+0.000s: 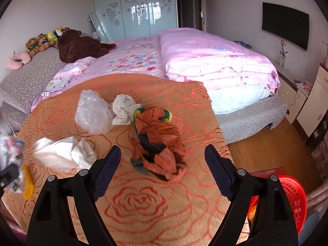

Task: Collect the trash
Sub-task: 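Close the right tool on the brown crumpled bag, then carry the wipes packet and brown bag in both tools over the red basket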

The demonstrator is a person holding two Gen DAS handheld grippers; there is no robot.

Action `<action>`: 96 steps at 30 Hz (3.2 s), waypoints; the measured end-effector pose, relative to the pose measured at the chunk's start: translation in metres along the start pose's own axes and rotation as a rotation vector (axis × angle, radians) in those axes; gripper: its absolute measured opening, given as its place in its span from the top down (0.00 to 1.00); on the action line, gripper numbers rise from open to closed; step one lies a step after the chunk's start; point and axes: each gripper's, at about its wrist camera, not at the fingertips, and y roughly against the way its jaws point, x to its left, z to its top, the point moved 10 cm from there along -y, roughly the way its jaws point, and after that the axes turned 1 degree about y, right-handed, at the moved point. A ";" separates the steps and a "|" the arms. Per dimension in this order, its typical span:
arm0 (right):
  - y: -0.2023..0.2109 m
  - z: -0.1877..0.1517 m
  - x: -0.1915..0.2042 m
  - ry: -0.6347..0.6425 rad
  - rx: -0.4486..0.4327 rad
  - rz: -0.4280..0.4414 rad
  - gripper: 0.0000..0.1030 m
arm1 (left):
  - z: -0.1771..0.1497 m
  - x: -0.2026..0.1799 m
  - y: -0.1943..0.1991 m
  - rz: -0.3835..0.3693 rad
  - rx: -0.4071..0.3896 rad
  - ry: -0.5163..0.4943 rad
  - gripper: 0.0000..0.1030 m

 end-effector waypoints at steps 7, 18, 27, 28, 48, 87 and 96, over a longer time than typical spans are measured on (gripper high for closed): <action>-0.028 -0.002 0.005 -0.005 0.053 -0.002 0.21 | 0.001 0.005 0.001 0.012 -0.006 0.000 0.70; -0.025 -0.017 0.004 -0.010 0.065 0.001 0.47 | 0.001 0.002 0.003 0.025 -0.010 -0.013 0.70; 0.019 -0.023 0.013 -0.001 0.006 0.043 0.47 | 0.002 -0.003 0.005 0.018 -0.020 -0.023 0.70; 0.024 -0.025 0.013 0.000 -0.001 0.044 0.47 | 0.001 -0.004 0.005 0.018 -0.019 -0.025 0.70; 0.090 -0.044 0.005 -0.027 -0.082 0.035 0.47 | -0.004 -0.024 0.003 -0.005 -0.006 -0.050 0.70; 0.133 -0.066 -0.099 -0.144 -0.109 -0.150 0.47 | -0.007 -0.106 -0.023 -0.168 0.058 -0.169 0.70; 0.141 -0.078 -0.134 -0.192 -0.106 -0.199 0.47 | -0.011 -0.147 -0.037 -0.219 0.099 -0.223 0.70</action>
